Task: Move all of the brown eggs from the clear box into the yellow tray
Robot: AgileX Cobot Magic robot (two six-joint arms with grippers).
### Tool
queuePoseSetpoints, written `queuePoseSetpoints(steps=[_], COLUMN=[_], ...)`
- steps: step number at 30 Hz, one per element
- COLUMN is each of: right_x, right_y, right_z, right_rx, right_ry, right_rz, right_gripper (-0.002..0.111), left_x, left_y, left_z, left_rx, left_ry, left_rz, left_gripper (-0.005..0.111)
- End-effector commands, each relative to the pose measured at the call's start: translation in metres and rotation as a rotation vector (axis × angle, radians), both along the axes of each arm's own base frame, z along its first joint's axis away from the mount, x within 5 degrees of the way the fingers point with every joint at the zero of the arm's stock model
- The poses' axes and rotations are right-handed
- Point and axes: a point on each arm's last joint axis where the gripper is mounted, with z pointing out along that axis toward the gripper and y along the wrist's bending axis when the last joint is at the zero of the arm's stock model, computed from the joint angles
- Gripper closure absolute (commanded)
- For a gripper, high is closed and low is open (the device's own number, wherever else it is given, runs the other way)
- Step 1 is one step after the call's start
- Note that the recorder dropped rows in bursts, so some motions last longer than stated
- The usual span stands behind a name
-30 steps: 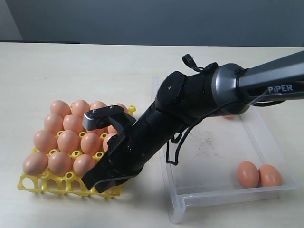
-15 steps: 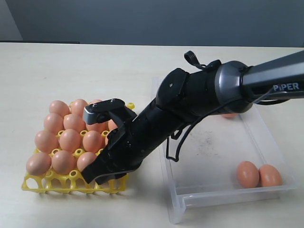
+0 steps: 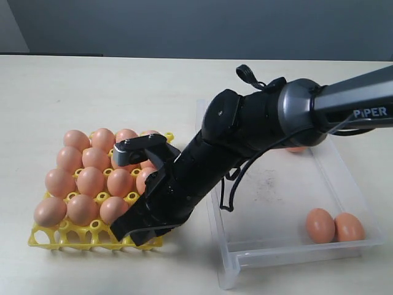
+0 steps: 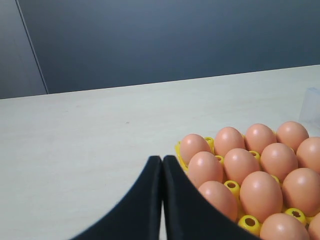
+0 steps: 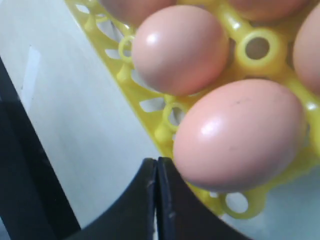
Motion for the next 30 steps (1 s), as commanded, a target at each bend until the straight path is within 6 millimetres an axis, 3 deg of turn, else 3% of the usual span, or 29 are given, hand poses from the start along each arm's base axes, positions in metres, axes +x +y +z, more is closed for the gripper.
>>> queuePoseSetpoints(steps=[1,7,15,20,22,23,27,30], right_x=[0.008,0.011,0.009,-0.009,-0.009,-0.007,-0.005,-0.003], right_y=[-0.001,0.000,-0.003,-0.005,-0.008,-0.012,-0.036,-0.050], right_z=[0.003,0.005,0.029,0.036,0.060,0.084,0.150,0.172], right_rx=[0.001,0.011,0.050,0.062,0.117,0.164,0.262,0.250], right_ry=[-0.057,-0.087,-0.147,0.023,-0.050,-0.171,-0.512,-0.663], right_rz=[-0.041,-0.067,-0.053,0.038,0.019,-0.017,-0.121,-0.184], right_gripper=[0.109,0.109,0.109,0.109,0.109,0.109,0.109,0.109], left_x=[0.000,0.000,0.000,0.000,0.000,0.000,0.000,0.000], left_y=[-0.001,-0.001,-0.001,-0.001,-0.001,-0.001,-0.001,-0.001], left_z=[0.001,0.001,0.001,0.001,0.001,0.001,0.001,0.001], left_rx=[0.000,0.000,0.000,0.000,0.000,0.000,0.000,0.000], left_ry=[-0.006,-0.006,-0.006,-0.006,-0.006,-0.006,-0.006,-0.006], left_rz=[-0.010,-0.010,-0.010,-0.010,-0.010,-0.010,-0.010,-0.010], left_gripper=[0.106,0.106,0.106,0.106,0.106,0.106,0.106,0.106])
